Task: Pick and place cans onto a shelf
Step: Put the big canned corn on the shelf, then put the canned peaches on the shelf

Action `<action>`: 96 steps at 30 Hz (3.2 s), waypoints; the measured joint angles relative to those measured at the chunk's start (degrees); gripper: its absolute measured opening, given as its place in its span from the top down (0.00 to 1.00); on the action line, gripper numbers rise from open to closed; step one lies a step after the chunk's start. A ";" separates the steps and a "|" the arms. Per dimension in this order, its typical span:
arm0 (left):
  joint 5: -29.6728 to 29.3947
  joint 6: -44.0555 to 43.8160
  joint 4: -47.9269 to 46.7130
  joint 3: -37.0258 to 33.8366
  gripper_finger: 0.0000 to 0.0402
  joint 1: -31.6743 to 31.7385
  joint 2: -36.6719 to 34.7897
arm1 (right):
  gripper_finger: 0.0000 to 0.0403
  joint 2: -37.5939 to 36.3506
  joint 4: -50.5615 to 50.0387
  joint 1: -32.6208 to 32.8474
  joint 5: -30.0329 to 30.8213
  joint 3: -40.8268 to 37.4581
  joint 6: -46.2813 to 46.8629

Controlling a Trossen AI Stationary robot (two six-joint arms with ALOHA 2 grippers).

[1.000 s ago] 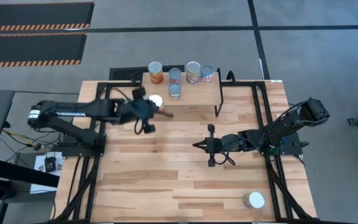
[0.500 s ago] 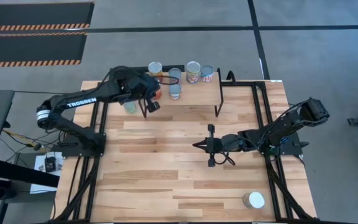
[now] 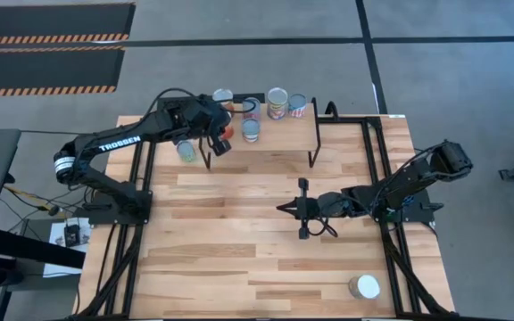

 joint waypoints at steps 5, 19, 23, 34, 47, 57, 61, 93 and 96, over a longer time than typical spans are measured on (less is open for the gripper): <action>0.49 0.04 1.49 -0.02 0.99 0.31 0.43 | 0.97 0.00 0.01 0.35 -0.04 0.00 0.04; 0.59 0.26 2.33 -0.09 0.99 0.36 0.42 | 0.97 0.00 -0.08 0.33 -0.15 -0.02 0.22; 0.59 0.69 2.37 -0.09 0.99 0.36 0.42 | 0.97 0.00 -0.08 0.33 -0.16 -0.02 0.22; 0.55 1.34 2.28 0.00 0.80 0.18 0.33 | 0.97 0.00 -0.06 0.33 -0.17 -0.02 0.20; 4.65 2.76 4.64 -2.03 0.79 -9.55 -9.01 | 0.97 0.00 -0.51 0.33 -0.27 -0.02 -0.06; 9.75 -1.30 44.89 -33.32 0.99 -27.96 -21.06 | 0.99 -0.04 -7.00 2.17 -0.26 0.59 3.07; 9.41 -1.22 57.79 -41.71 0.99 -32.86 -22.55 | 0.99 -0.04 -21.54 4.79 -0.23 6.28 10.60; 6.58 -3.22 66.50 -49.18 1.00 -34.64 -22.58 | 0.75 20.08 -99.47 40.23 -20.85 57.51 93.47; 6.58 -2.99 66.46 -49.18 1.00 -34.64 -22.58 | 0.68 23.05 -100.11 41.53 -24.17 58.67 96.54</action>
